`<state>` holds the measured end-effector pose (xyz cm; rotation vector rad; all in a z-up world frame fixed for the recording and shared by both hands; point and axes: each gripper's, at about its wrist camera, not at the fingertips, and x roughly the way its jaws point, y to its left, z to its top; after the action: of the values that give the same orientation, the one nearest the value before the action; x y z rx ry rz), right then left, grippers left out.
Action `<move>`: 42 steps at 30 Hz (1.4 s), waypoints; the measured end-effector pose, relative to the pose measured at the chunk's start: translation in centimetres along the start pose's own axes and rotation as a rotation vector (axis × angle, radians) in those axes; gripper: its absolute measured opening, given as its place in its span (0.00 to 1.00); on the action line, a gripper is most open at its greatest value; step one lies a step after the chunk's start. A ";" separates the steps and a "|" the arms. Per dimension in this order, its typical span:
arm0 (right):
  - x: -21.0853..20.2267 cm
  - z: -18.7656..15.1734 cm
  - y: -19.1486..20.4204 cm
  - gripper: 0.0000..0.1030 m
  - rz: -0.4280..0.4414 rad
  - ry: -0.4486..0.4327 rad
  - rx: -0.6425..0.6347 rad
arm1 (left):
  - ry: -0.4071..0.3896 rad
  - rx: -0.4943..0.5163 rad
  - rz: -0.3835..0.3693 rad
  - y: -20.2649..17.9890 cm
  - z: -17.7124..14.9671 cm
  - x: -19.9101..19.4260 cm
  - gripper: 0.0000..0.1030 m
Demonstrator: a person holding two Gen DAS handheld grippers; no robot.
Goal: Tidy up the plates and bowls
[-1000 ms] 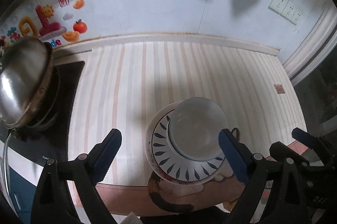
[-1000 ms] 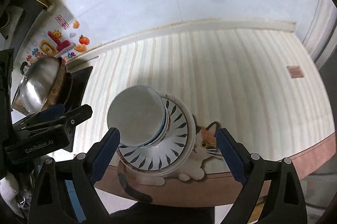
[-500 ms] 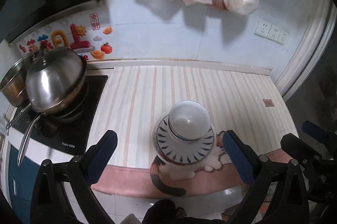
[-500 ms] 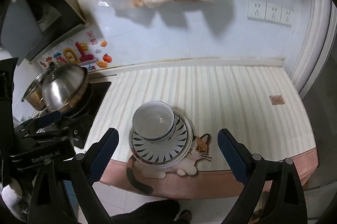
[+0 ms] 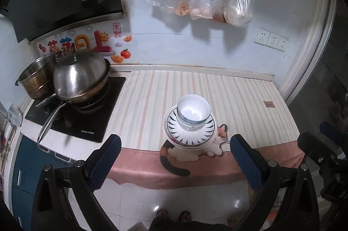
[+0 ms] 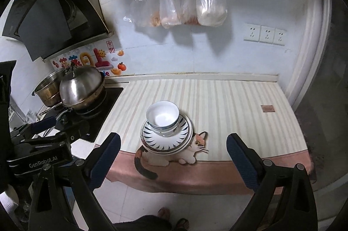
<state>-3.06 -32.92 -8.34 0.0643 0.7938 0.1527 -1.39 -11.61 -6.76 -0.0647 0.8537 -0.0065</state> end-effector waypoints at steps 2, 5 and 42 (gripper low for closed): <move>-1.1 -0.6 0.2 0.97 -0.003 -0.007 0.006 | -0.001 0.005 0.005 0.2 -0.5 -0.7 1.00; -2.2 -1.3 0.6 0.97 -0.016 -0.019 0.012 | -0.005 0.016 0.010 0.4 -1.2 -1.5 1.00; -5.1 -2.4 2.9 0.98 -0.051 -0.059 0.009 | -0.085 0.020 0.040 2.8 -2.9 -6.3 1.00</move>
<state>-8.64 -30.84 -6.14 0.0564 0.7371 0.0987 -7.76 -8.80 -4.13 -0.0288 0.7694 0.0245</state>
